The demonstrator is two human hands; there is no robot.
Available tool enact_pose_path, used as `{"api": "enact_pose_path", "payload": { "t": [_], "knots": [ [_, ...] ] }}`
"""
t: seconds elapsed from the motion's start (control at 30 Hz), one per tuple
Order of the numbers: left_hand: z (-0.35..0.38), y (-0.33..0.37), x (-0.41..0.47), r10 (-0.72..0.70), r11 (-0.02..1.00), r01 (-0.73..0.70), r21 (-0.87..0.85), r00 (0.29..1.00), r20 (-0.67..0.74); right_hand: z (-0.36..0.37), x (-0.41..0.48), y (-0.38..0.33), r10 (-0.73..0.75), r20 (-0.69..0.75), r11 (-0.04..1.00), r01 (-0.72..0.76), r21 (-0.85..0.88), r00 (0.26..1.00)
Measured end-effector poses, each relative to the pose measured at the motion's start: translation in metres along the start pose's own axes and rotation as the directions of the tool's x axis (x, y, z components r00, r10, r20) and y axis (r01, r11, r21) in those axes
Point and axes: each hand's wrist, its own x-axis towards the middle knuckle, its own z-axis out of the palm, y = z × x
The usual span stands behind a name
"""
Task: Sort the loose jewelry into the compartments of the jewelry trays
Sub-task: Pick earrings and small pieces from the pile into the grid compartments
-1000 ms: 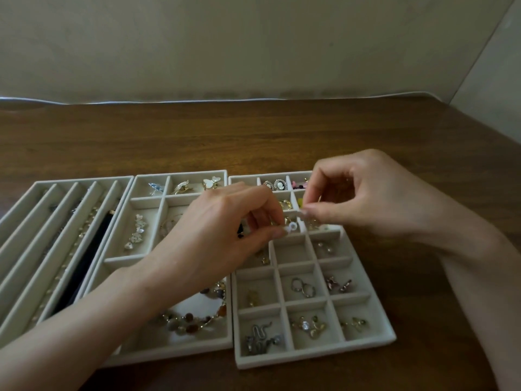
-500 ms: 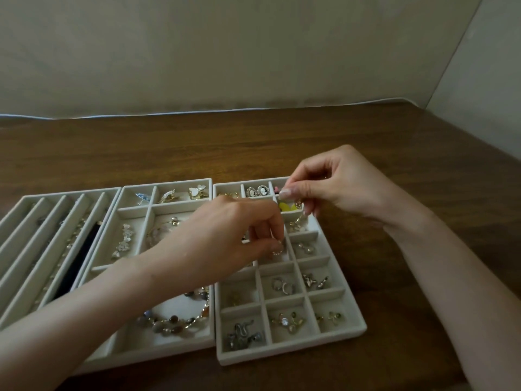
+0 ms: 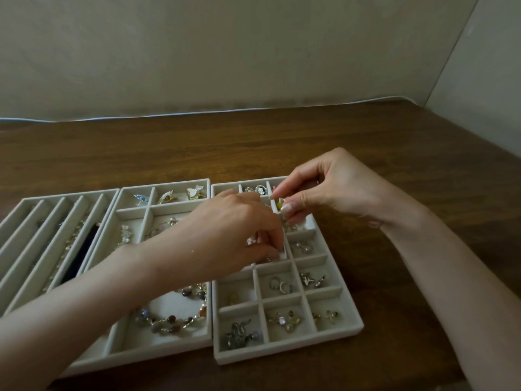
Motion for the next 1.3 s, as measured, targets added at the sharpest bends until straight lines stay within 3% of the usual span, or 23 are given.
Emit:
{"api": "enact_pose_path", "payload": {
  "t": [0.37,0.63,0.77,0.83,1.07,1.3],
  "knots": [
    [0.003,0.007,0.007,-0.090,0.963,0.042,0.267,0.981,0.171,0.001,0.001,0.000,-0.025,-0.034,0.998,0.023,-0.050,0.999],
    [0.009,0.016,0.012,-0.104,0.920,0.054,0.389,0.989,0.109,0.000,0.003,0.001,-0.084,-0.058,0.992,0.078,-0.101,0.995],
    [0.009,0.016,0.010,-0.083,0.938,0.055,0.343,0.994,0.068,0.000,0.002,0.001,-0.093,-0.057,0.993,0.088,-0.083,0.994],
    [0.008,0.013,0.008,-0.006,0.955,0.004,0.296,1.000,0.005,-0.001,0.002,0.001,-0.096,-0.056,0.992,0.091,-0.084,0.994],
    [-0.003,-0.001,-0.006,0.037,0.991,-0.034,0.128,0.999,-0.017,0.000,0.002,0.001,-0.103,-0.062,0.991,0.098,-0.086,0.993],
    [0.007,-0.005,-0.010,0.128,0.969,-0.115,0.217,0.991,-0.046,0.000,0.003,0.002,-0.106,-0.077,0.989,0.098,-0.110,0.991]
  ]
}}
